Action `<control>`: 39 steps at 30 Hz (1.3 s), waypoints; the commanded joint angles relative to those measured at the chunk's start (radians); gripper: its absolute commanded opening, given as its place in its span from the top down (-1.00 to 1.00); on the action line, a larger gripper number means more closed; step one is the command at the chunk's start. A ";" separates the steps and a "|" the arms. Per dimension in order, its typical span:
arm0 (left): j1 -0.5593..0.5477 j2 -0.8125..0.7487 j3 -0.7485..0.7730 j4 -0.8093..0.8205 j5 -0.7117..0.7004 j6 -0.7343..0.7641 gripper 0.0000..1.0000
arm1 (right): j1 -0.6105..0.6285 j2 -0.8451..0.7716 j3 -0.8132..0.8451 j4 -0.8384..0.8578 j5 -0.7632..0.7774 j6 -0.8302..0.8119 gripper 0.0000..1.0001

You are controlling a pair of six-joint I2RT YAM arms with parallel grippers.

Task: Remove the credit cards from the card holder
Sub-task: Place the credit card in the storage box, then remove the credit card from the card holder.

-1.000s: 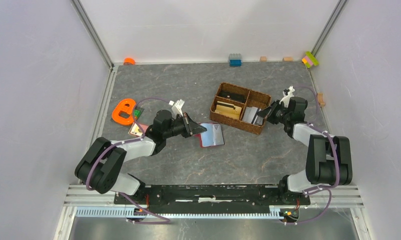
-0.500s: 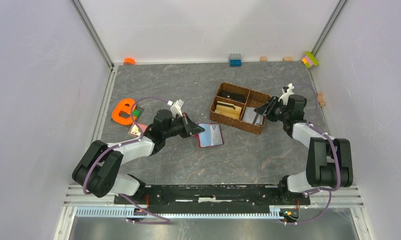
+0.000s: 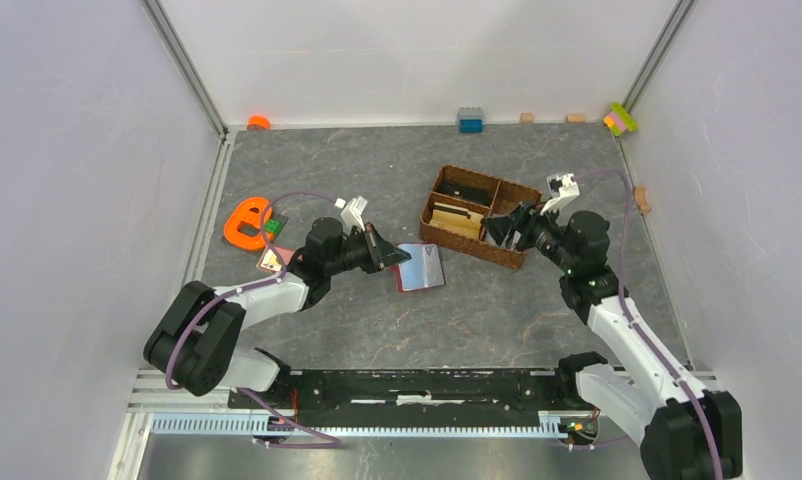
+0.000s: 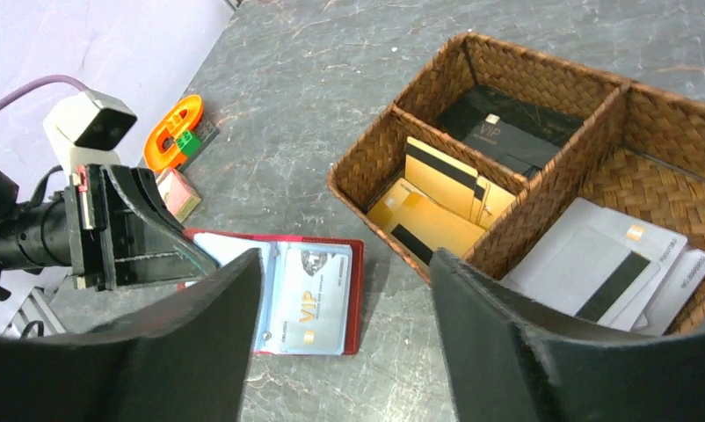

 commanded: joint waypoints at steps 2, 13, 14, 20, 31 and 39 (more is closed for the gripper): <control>0.001 -0.015 0.008 0.077 0.023 -0.020 0.96 | 0.018 -0.111 -0.126 0.050 0.076 -0.049 -0.88; 0.002 -0.036 0.007 0.072 0.018 0.002 0.96 | 0.020 -0.202 -0.267 0.125 0.137 0.018 -0.96; 0.002 -0.042 0.004 0.073 0.018 0.006 0.96 | 0.019 -0.200 -0.277 0.161 0.116 0.023 -0.96; 0.002 -0.090 -0.027 0.171 0.050 -0.012 0.96 | 0.019 -0.211 -0.393 0.407 -0.013 0.095 -0.96; -0.028 -0.137 -0.126 0.709 0.205 -0.169 0.95 | 0.020 -0.156 -0.391 0.568 -0.245 0.146 -0.96; -0.066 -0.129 -0.124 0.885 0.271 -0.213 0.96 | 0.023 -0.111 -0.421 0.779 -0.338 0.265 -0.96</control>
